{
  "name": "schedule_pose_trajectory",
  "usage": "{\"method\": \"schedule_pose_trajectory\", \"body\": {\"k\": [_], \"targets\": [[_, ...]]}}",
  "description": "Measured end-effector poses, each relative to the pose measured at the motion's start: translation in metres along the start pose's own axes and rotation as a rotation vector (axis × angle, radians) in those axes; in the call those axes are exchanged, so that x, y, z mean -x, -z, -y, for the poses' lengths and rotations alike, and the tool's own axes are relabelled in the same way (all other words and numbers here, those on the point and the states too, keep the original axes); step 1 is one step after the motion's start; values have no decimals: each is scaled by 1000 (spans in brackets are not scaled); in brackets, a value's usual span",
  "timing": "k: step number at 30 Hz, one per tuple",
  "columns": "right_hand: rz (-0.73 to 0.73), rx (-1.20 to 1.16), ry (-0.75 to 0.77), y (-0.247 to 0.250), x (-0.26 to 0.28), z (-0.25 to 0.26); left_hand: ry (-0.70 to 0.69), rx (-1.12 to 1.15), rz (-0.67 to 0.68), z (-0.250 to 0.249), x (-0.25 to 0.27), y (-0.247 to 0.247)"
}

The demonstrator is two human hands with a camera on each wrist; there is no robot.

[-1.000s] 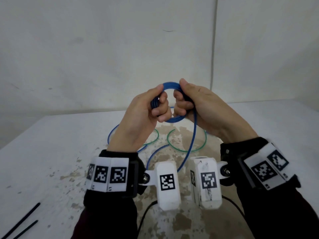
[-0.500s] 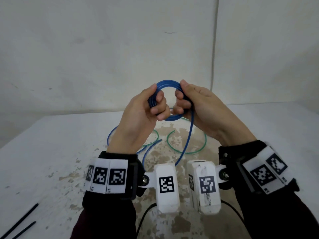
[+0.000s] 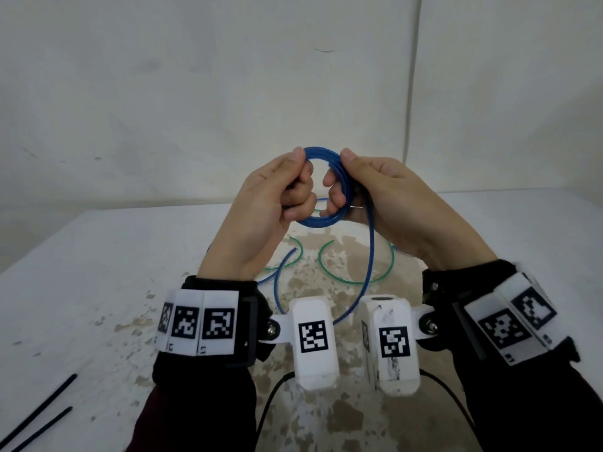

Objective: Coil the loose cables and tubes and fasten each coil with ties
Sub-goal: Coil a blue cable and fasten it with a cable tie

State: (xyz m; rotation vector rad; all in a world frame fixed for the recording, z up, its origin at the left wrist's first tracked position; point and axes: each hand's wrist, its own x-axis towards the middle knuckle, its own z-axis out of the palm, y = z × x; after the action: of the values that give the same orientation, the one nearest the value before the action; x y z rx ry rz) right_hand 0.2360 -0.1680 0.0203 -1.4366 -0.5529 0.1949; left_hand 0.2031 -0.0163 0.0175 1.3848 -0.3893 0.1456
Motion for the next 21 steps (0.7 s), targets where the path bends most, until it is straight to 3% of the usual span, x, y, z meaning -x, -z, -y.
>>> {"method": "schedule_pose_trajectory", "body": {"k": [5,10,13,17,21], "targets": [[36,-56,1,2,1,1,-32,67,-38,2,-2,-6],[10,2,-10,6,4,5,135,9,50,0,-1,-9],[45,71,-13,3,6,7,162,-56,87,-3,1,-4],[61,68,-37,-1,6,6,82,-126,110,-4,5,2],[-57,9,4,-2,1,2,-35,-41,-38,0,0,-4]]}}
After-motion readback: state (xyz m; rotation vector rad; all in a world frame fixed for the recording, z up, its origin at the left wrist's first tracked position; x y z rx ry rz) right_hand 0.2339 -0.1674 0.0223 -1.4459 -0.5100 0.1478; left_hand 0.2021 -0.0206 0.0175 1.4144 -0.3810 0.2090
